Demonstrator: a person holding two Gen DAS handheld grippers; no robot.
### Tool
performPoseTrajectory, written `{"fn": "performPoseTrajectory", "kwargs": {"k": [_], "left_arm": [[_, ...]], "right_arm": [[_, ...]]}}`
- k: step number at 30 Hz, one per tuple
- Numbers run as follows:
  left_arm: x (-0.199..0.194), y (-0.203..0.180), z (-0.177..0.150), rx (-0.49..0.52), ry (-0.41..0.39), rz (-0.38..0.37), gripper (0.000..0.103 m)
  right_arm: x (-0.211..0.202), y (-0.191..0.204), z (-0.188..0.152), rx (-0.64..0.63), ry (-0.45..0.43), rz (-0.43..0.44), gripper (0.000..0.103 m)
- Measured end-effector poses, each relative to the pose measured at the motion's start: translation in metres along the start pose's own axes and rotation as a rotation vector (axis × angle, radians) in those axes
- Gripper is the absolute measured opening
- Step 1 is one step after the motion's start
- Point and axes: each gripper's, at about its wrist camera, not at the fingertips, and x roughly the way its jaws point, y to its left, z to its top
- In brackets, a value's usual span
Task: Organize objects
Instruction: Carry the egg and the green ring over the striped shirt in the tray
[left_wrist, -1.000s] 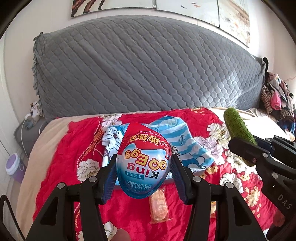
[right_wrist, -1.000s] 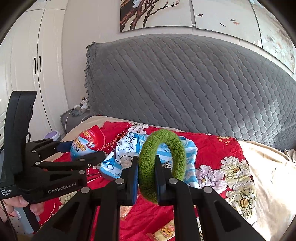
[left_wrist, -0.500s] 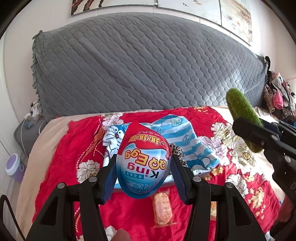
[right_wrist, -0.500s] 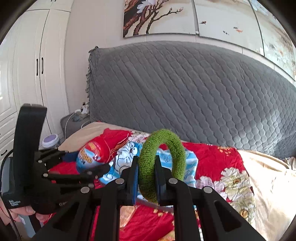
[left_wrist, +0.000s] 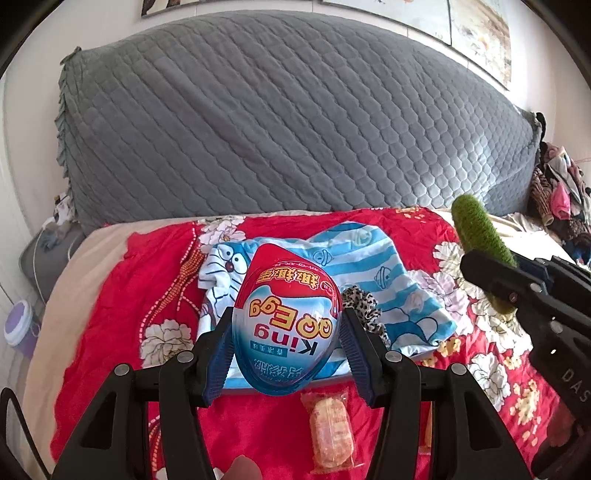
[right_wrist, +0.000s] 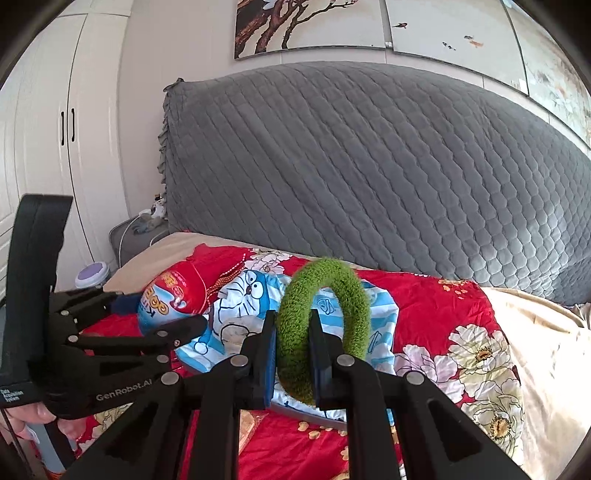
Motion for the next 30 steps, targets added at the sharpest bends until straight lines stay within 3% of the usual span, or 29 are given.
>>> {"fn": "performPoseTrajectory", "kwargs": {"k": [18, 30], "left_arm": [[0.053, 0.014, -0.007, -0.01, 0.025, 0.007, 0.057], [0.085, 0.023, -0.001, -0.008, 0.025, 0.013, 0.057]], "right_arm": [[0.048, -0.007, -0.006, 0.006, -0.019, 0.005, 0.015], [0.106, -0.004, -0.029, 0.032, 0.031, 0.026, 0.015]]}}
